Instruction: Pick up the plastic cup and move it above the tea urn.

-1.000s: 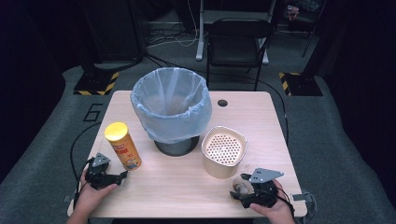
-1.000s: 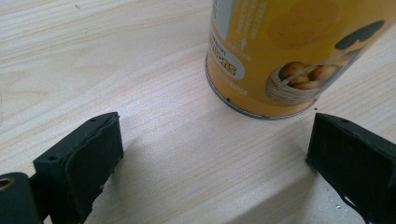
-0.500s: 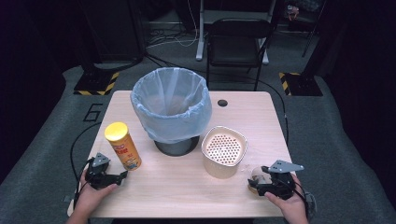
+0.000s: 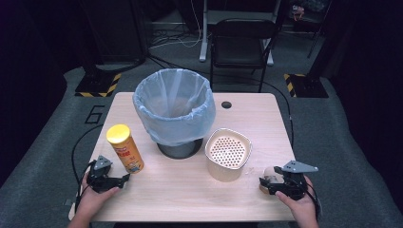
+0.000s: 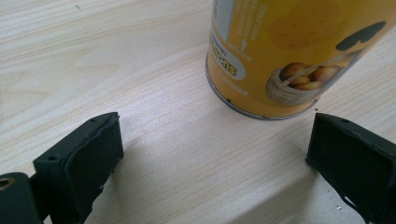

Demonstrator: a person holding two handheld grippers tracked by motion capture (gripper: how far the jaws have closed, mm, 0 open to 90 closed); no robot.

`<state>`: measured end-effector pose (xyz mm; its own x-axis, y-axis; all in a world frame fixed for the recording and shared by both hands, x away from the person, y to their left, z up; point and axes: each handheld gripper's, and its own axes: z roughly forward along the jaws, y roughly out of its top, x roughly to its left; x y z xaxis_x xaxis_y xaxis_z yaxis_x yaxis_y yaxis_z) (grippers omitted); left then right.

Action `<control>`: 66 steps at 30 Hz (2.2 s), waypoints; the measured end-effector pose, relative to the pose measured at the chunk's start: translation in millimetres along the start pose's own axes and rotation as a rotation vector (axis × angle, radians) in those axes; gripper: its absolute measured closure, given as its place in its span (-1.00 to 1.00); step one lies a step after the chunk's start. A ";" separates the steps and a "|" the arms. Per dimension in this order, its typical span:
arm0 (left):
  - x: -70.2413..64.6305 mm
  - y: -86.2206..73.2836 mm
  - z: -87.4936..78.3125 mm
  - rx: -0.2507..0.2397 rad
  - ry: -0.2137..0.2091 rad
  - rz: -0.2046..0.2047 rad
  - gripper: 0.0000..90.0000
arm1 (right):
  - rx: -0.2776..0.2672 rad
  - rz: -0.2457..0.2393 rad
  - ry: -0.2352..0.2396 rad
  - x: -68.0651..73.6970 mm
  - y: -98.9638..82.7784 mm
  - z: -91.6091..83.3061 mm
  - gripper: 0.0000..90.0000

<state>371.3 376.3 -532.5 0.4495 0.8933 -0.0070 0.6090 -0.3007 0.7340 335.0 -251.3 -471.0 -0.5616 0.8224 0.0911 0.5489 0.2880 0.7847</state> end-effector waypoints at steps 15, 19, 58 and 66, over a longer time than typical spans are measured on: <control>0.0 0.0 0.0 0.000 0.000 0.000 -0.93 | -0.064 -0.021 0.000 2.3 19.4 -9.8 -0.71; 0.0 0.0 0.0 0.000 0.000 0.000 -0.93 | -0.077 -0.059 0.018 4.9 45.8 -14.4 -0.60; 0.1 0.0 0.0 0.000 0.000 0.001 -0.93 | 0.019 -0.096 0.143 12.5 98.7 44.0 0.27; -0.1 0.0 0.0 0.000 0.000 0.000 -0.93 | 0.022 -0.129 0.177 26.8 83.3 27.0 0.27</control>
<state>371.2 376.2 -532.5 0.4494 0.8933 -0.0069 0.6091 -0.3007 0.7339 382.4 -192.0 -419.7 -0.7268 0.6798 0.0986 0.4778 0.3972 0.7835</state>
